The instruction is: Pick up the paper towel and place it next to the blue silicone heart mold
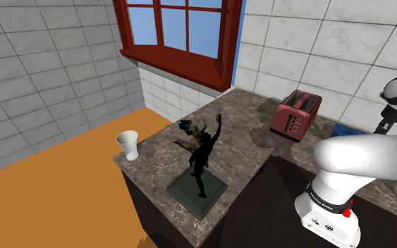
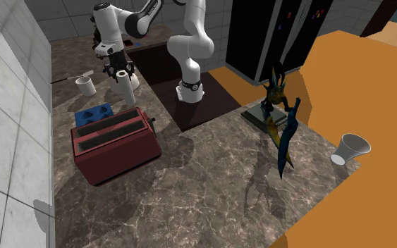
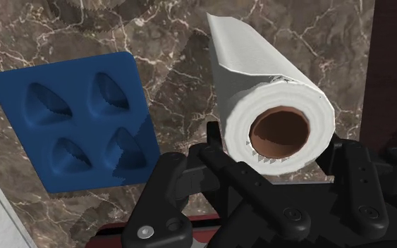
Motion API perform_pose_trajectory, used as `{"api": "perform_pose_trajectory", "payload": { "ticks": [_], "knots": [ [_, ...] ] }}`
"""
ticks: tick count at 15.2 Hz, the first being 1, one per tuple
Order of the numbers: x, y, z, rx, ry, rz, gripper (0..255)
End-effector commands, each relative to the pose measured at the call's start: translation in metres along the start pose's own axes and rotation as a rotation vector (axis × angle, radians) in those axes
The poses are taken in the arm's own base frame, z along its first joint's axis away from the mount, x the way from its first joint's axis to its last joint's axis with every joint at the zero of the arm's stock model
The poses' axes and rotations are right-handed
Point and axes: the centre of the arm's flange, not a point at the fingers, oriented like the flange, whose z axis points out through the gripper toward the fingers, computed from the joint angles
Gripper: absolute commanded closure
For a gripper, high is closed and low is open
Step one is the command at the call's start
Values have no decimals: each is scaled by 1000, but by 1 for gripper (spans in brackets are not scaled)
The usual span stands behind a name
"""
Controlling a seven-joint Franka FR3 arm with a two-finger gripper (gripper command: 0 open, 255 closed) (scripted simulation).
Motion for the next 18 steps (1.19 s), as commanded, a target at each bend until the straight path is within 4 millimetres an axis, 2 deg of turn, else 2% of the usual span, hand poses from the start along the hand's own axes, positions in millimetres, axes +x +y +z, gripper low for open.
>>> {"api": "perform_pose_trajectory", "payload": {
  "ticks": [1,3,4,9,13,18],
  "knots": [
    [0,0,0,0,0,0,255],
    [0,0,0,0,0,0,255],
    [0,0,0,0,0,0,0],
    [0,0,0,0,0,0,0],
    [0,0,-50,0,0,0,0],
    [0,0,-50,0,0,0,0]
  ]
}}
